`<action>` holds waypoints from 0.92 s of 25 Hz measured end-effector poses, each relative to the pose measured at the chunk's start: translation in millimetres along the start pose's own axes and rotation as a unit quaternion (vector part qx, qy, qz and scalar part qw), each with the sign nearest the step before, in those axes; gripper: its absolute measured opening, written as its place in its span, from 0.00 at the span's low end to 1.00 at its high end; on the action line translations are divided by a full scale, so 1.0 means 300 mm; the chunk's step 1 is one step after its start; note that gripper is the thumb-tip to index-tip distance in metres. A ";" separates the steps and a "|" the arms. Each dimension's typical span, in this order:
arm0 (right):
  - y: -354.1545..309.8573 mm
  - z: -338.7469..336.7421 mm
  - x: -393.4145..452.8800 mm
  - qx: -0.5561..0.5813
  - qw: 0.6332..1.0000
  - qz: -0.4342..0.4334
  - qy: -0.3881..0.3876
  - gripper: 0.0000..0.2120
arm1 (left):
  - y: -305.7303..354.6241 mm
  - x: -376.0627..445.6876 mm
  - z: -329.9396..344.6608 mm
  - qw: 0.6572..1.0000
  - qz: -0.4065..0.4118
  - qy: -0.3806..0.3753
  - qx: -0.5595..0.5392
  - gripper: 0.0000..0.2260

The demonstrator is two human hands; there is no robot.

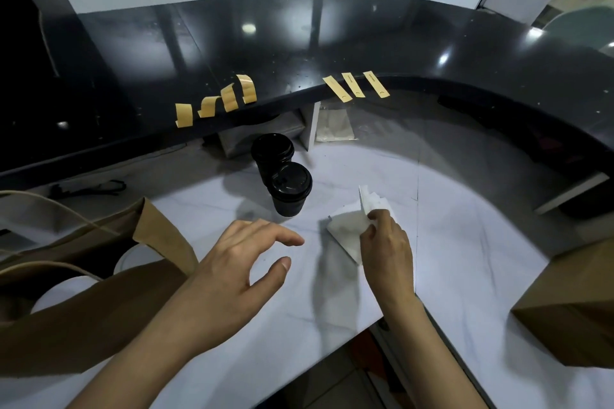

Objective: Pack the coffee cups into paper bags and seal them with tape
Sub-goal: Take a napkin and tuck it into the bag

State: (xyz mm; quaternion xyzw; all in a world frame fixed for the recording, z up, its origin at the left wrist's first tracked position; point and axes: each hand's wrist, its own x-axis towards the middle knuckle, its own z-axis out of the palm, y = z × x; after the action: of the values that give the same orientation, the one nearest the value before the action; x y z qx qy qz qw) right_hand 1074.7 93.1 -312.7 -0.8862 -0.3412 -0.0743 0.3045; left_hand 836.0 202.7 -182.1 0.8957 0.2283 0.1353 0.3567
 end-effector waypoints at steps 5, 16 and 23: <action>-0.166 -0.173 0.017 0.267 0.947 0.093 -0.153 0.15 | 0.008 -0.028 -0.015 1.000 -0.010 0.008 0.001 0.11; -0.403 -0.347 -0.009 0.555 0.753 0.038 -0.351 0.14 | 0.019 -0.119 -0.068 0.978 -0.154 0.067 -0.123 0.31; -0.446 -0.285 -0.024 0.576 0.697 0.075 -0.419 0.30 | 0.033 -0.207 -0.143 0.955 -0.118 0.215 -0.165 0.23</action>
State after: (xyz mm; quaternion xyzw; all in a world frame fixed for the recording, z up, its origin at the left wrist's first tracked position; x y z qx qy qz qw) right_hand 988.8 116.6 -181.0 -0.4993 -0.3416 0.5394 0.5857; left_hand 768.3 189.8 -149.7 0.7407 0.3781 0.3179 0.4555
